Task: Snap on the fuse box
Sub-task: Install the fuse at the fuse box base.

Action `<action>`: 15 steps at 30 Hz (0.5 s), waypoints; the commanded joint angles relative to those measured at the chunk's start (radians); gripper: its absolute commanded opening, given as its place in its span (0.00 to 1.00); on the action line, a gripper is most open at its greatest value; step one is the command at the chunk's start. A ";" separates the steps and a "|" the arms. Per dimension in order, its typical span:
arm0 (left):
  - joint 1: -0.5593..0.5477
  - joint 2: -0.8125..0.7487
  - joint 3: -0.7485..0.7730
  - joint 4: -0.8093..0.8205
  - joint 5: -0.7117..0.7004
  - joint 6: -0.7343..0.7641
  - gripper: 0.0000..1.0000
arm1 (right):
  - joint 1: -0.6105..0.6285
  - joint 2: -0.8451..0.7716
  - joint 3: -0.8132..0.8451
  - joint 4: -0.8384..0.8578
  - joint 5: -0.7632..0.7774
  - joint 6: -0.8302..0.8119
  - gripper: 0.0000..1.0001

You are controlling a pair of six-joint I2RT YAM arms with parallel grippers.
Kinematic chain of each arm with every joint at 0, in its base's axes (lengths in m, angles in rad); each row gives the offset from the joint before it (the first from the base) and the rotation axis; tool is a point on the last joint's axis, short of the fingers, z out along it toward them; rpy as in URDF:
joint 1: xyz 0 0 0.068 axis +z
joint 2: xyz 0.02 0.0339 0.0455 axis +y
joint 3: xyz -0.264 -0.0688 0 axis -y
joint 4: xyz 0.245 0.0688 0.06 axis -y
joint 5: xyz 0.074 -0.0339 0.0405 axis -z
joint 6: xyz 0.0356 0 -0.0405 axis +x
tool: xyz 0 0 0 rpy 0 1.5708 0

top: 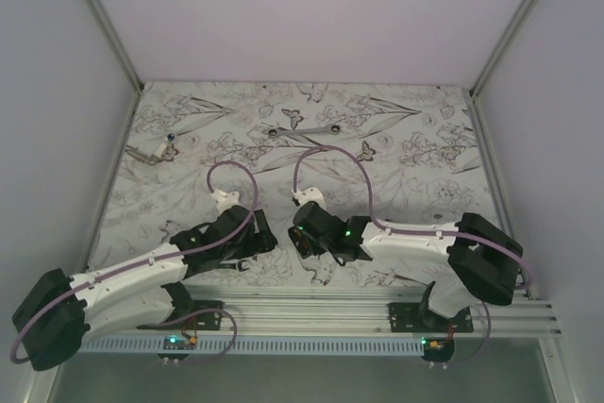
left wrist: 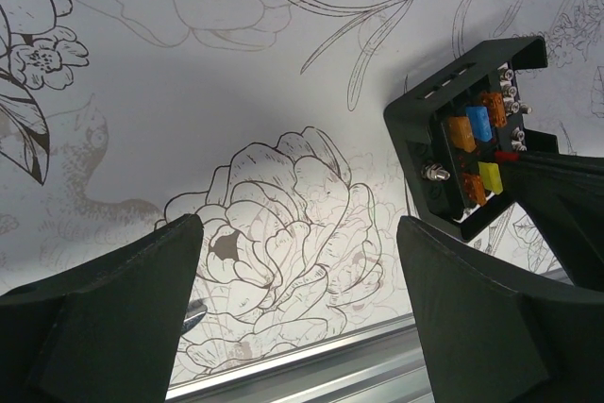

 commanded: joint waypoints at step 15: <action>0.008 -0.040 -0.031 -0.044 -0.025 -0.014 0.88 | 0.015 0.075 -0.083 -0.049 0.021 0.074 0.00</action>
